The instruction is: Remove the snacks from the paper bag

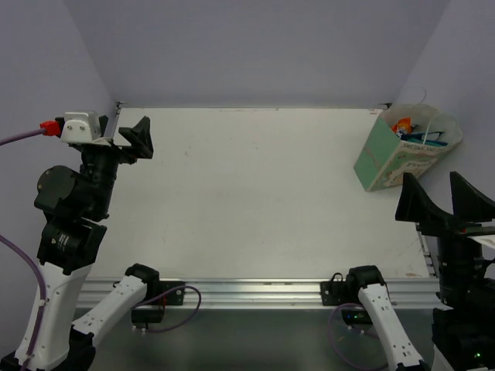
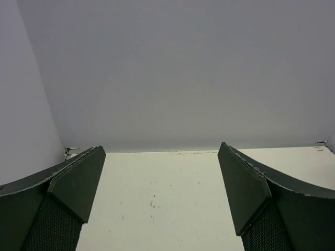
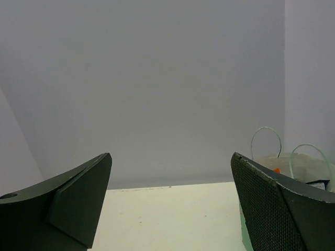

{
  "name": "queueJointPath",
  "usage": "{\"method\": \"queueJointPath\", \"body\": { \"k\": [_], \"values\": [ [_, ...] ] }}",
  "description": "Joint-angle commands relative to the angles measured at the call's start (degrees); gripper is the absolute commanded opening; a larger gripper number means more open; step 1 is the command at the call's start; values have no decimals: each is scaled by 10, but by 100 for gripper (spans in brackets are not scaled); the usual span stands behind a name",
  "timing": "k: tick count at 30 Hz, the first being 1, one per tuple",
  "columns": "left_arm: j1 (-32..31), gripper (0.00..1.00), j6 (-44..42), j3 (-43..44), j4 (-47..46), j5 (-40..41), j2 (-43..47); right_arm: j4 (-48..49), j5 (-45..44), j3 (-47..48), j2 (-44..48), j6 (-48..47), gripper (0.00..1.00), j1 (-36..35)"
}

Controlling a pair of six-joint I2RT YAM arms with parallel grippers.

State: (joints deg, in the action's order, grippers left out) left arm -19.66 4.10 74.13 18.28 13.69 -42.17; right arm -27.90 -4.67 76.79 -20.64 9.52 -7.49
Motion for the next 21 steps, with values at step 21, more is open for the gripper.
{"method": "queueJointPath", "body": {
  "k": [21],
  "values": [
    [-4,100,91,-19,64,-87,-61,-184,-255,178,-550,302,99,52]
  ]
}}
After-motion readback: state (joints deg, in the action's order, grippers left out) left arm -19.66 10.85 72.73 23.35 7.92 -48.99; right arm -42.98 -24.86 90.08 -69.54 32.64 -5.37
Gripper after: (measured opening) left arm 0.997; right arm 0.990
